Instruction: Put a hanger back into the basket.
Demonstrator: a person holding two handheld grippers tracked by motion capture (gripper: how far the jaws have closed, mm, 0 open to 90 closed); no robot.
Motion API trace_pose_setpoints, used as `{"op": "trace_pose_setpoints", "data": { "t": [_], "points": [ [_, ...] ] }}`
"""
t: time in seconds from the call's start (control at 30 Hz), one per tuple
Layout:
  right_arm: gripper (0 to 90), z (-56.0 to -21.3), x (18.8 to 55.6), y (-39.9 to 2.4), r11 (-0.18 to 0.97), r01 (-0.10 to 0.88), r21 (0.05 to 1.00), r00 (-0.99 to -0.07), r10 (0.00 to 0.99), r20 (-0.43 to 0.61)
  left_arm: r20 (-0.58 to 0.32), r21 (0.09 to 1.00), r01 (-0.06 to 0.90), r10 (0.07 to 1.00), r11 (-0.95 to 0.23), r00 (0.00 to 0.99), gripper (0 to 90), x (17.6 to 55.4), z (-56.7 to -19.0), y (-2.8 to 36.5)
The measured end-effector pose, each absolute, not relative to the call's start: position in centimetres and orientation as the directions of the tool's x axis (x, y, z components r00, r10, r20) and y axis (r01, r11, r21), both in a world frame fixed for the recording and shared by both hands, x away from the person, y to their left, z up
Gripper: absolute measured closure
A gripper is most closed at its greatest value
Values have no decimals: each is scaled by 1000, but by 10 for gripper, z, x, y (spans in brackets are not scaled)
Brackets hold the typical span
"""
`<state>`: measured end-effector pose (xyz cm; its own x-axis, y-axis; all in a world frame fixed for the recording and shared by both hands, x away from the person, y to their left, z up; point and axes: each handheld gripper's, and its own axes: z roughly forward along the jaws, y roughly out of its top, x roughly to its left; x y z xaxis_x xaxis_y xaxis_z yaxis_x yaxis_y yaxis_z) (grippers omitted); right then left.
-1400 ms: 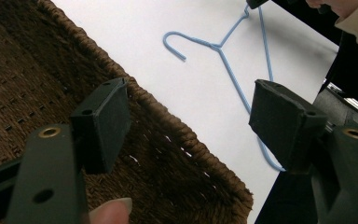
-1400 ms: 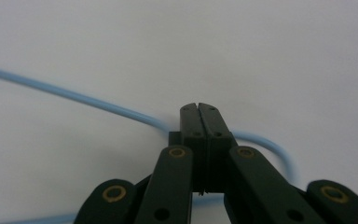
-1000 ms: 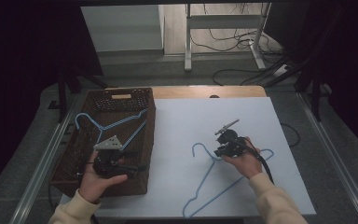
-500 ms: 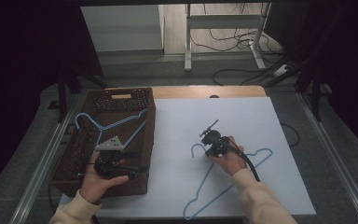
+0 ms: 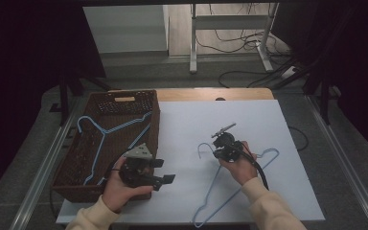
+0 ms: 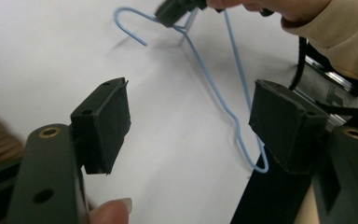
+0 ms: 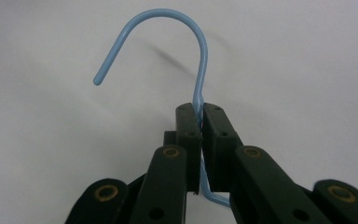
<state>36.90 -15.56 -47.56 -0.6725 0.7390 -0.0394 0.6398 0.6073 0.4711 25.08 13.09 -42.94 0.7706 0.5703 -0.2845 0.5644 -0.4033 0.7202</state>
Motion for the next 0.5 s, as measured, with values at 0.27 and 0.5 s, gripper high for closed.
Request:
{"op": "trace_pose_setpoints", "data": {
  "t": [0.27, 0.5],
  "points": [
    [862, -469, 363, -165, 575, 643, 506, -661, 750, -13, -321, 677, 573, 516, -461, 794, 291, 255, -444, 73],
    [862, -465, 360, -169, 566, 635, 526, -662, 749, -7, -408, 605, 635, 497, -481, 766, 306, 273, -474, 32]
  ]
}}
